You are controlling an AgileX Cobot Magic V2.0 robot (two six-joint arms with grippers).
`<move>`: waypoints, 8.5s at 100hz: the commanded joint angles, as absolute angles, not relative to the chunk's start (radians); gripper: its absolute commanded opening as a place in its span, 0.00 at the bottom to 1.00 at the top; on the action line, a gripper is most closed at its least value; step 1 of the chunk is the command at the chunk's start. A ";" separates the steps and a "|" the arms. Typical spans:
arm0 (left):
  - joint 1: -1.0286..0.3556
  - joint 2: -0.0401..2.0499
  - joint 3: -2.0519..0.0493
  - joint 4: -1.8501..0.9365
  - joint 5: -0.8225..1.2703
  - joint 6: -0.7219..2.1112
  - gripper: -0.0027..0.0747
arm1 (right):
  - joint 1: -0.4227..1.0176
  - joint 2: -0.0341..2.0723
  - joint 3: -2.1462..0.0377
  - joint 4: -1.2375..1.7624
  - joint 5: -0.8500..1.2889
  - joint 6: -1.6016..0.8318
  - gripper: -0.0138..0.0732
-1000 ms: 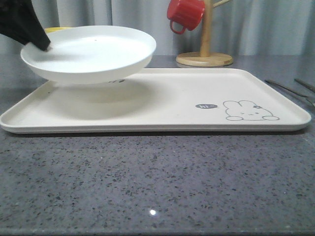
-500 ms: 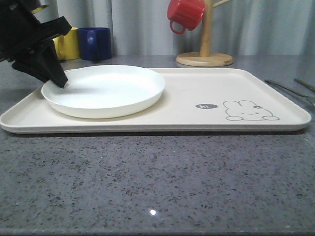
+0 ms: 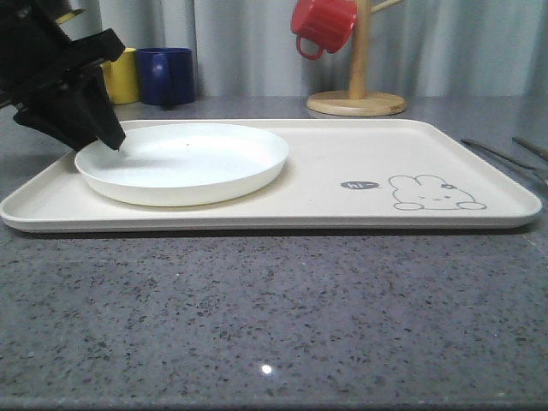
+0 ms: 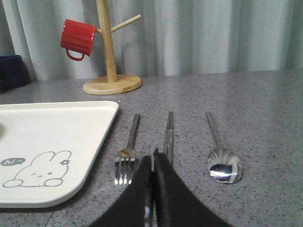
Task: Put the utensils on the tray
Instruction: 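Carry the plate over the tray and lower it onto the tray, then open the left gripper and raise it away from the plate, then move the right gripper down over the silver fork, then grasp the fork with the right gripper and carry it onto the tray, then lower the fork beside the plate, open the right gripper, lift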
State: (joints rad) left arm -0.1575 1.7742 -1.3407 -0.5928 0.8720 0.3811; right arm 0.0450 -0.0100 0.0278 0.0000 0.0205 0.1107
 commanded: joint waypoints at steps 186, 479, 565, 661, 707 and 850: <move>-0.158 0.296 -0.389 -0.439 0.100 0.378 0.40 | 0.038 -0.029 0.028 0.000 -0.063 0.102 0.08; -0.160 0.291 -0.385 -0.428 0.101 0.378 0.01 | 0.158 1.469 -1.231 -0.052 0.729 0.102 0.63; -0.160 0.291 -0.385 -0.428 0.101 0.378 0.01 | 0.158 1.644 -1.250 -0.074 0.719 0.102 0.63; -0.160 0.291 -0.385 -0.428 0.101 0.378 0.01 | 0.263 1.554 -1.381 -0.059 0.797 0.283 0.16; -0.160 0.291 -0.385 -0.428 0.101 0.378 0.01 | 0.549 1.615 -1.390 -0.356 0.700 0.766 0.16; -0.160 0.291 -0.385 -0.428 0.101 0.378 0.01 | 0.585 1.668 -1.391 -0.395 0.666 0.817 0.58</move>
